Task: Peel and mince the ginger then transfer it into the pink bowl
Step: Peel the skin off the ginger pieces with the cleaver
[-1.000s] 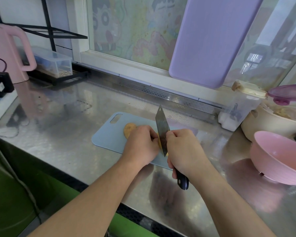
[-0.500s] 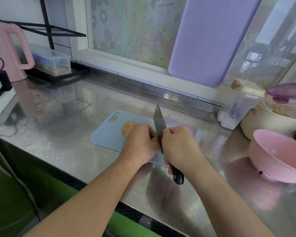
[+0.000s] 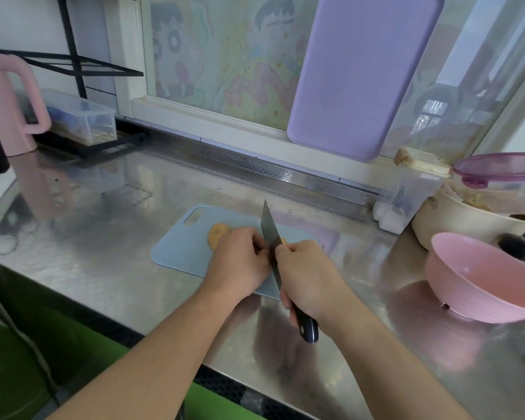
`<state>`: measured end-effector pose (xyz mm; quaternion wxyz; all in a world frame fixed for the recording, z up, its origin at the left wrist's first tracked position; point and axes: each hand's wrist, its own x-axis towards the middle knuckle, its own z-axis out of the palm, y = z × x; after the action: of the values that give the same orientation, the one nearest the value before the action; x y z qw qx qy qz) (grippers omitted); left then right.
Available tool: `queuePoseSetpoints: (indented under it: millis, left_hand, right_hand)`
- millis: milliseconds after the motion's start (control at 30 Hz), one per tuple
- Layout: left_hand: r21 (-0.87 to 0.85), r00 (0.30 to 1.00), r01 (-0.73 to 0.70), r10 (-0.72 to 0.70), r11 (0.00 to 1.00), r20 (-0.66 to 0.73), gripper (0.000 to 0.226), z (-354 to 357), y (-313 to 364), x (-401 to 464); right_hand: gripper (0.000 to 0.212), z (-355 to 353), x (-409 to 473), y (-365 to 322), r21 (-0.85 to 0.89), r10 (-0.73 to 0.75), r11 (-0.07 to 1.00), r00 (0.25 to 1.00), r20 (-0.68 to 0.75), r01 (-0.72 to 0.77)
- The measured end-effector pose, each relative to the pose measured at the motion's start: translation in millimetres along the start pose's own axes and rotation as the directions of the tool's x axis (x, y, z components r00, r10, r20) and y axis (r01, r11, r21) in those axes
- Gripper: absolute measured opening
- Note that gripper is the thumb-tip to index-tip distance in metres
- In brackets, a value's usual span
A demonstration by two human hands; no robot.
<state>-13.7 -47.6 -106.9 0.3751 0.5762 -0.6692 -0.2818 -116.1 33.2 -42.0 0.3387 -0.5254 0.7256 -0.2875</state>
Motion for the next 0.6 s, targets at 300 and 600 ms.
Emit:
queuePoseSetpoints:
  millis: [300, 600]
  left_hand:
    - [-0.013, 1.0, -0.021, 0.02, 1.0, -0.013, 0.014, 4.2, -6.1, 2.6]
    - [-0.045, 1.0, -0.012, 0.012, 0.999, -0.008, 0.013, 4.9, -7.9, 3.3]
  right_hand:
    - [0.045, -24.0, 7.9, 2.4, 0.274, 0.041, 0.959, 0.992, 0.119, -0.073]
    - [0.063, -49.7, 32.6, 8.4, 0.415, -0.029, 0.91, 0.993, 0.119, -0.023]
